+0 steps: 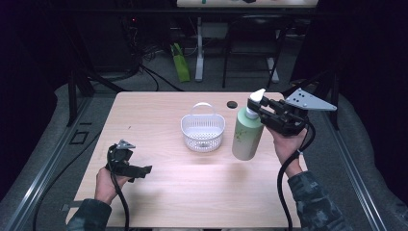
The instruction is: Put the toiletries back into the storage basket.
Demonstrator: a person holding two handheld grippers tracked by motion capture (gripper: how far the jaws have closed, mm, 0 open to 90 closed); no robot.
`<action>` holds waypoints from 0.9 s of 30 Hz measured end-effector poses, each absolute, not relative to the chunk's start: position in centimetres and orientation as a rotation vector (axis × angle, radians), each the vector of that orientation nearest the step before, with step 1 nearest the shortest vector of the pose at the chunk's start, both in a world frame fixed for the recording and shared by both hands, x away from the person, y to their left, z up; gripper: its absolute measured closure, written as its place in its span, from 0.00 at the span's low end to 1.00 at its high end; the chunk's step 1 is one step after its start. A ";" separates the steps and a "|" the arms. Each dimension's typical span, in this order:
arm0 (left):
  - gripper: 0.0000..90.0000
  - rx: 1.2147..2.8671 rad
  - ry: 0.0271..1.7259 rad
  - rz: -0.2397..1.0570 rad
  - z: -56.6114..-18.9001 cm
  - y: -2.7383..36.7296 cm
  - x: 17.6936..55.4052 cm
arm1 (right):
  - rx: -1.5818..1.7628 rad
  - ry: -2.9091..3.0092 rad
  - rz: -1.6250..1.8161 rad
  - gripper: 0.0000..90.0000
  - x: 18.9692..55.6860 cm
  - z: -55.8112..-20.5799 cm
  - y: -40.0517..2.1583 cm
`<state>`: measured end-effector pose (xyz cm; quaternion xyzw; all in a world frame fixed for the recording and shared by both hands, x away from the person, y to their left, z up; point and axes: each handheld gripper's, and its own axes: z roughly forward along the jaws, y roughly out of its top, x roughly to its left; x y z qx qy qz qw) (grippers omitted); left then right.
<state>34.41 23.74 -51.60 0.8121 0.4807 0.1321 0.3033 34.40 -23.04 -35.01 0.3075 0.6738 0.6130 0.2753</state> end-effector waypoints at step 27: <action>0.00 2.147 1.275 0.349 -51.6 23.8 34.4 | 0.764 1.807 1.662 0.74 35.2 -32.1 -22.2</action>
